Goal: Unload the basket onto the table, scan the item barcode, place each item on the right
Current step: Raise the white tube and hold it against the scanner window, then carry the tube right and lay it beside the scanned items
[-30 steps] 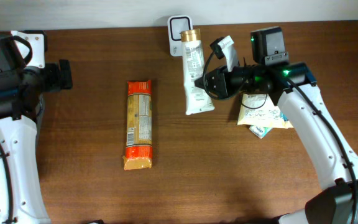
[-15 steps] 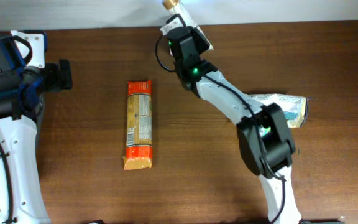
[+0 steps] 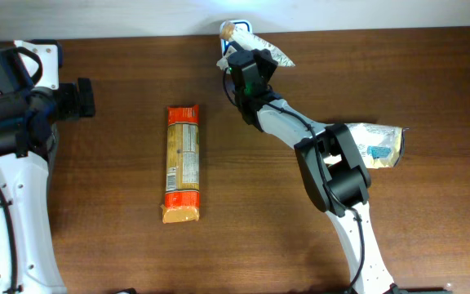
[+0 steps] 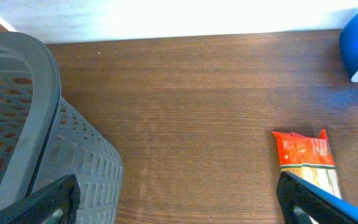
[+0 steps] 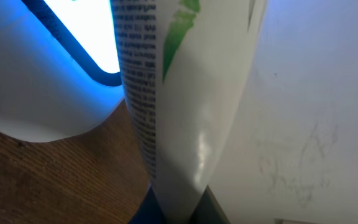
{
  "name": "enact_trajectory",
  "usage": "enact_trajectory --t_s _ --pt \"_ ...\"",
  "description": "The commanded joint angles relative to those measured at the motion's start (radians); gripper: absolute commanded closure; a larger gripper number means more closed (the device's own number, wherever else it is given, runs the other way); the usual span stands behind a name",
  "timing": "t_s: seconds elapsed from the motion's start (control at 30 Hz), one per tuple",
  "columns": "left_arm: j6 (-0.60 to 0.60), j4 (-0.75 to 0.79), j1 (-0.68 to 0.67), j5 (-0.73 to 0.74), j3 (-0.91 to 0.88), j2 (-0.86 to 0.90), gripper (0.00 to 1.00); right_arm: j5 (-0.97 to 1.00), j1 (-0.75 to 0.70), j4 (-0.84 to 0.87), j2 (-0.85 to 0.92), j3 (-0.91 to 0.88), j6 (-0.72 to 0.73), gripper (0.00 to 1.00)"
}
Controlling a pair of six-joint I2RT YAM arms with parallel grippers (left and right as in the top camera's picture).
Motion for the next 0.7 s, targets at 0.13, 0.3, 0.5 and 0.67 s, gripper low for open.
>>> enact_trajectory --t_s 0.13,0.3,0.5,0.67 --pt "0.016 0.002 0.006 0.008 0.004 -0.002 0.01 0.118 0.012 0.018 -0.034 0.03 0.005 0.96" --pt "0.016 0.002 0.006 0.008 0.004 -0.002 0.01 0.145 0.051 -0.061 -0.145 0.03 0.029 0.96" --pt "0.016 0.002 0.006 0.008 0.004 -0.002 0.01 -0.297 0.068 -0.733 -0.48 0.03 0.768 0.96" --pt "0.016 0.002 0.006 0.008 0.003 -0.002 0.01 -0.864 -0.109 -1.155 -0.613 0.029 1.284 0.96"
